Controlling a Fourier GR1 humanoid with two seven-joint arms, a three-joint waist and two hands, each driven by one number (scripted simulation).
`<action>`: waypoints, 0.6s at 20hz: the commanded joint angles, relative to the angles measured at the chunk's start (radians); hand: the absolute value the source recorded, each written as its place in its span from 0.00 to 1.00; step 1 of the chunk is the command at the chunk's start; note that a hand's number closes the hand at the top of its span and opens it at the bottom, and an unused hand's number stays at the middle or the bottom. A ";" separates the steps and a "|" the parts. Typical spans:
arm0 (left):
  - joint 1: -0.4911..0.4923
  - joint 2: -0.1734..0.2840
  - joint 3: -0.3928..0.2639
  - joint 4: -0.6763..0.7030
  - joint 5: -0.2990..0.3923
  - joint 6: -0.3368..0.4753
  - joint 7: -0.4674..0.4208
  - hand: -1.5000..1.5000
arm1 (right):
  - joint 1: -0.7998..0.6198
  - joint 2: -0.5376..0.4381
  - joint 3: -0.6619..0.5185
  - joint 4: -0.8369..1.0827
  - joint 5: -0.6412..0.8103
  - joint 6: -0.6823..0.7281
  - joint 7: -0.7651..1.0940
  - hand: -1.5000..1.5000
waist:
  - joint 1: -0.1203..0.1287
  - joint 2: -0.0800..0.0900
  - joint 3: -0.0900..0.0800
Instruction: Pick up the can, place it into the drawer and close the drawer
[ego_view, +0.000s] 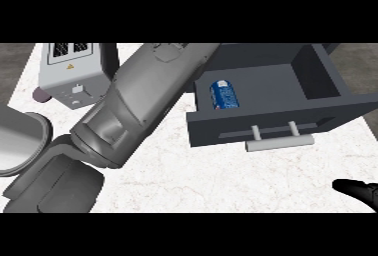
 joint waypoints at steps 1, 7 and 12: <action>-0.017 0.000 0.014 0.011 0.044 0.009 -0.016 0.00 | -0.051 -0.049 0.031 0.017 0.059 0.022 -0.008 0.00 | 0.001 0.004 -0.001; -0.014 0.000 0.029 0.003 0.099 0.021 -0.051 0.00 | -0.050 -0.101 0.101 0.080 0.225 0.059 -0.146 0.00 | 0.007 0.007 0.000; -0.017 0.000 0.024 0.003 0.131 0.013 -0.066 0.00 | -0.120 -0.130 0.208 0.146 0.431 0.021 -0.159 0.00 | 0.027 0.002 -0.001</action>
